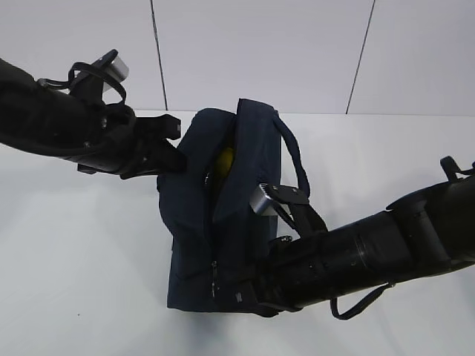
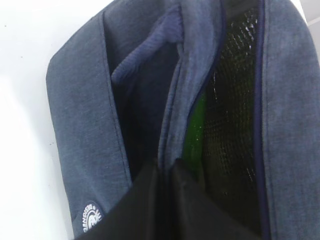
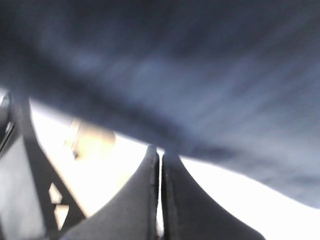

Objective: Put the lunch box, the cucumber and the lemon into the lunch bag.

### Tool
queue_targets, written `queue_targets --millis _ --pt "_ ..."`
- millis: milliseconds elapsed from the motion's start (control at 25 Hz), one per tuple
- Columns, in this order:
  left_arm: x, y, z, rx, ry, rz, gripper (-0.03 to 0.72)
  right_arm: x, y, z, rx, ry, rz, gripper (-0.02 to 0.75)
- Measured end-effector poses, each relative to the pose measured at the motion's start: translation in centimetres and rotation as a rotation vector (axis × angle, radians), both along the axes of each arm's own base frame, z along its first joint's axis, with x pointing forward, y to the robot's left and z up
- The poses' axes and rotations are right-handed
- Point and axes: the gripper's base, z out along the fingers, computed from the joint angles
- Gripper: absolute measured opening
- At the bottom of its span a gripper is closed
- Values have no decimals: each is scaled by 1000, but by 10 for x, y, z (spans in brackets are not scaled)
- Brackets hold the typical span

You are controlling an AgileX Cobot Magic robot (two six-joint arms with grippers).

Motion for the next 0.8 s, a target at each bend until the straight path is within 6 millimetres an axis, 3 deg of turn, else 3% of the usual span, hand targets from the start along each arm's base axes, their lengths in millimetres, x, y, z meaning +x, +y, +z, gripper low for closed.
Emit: queue_targets --millis 800 --pt "1 0 0 3 -5 7 8 -11 -2 12 -17 18 104 22"
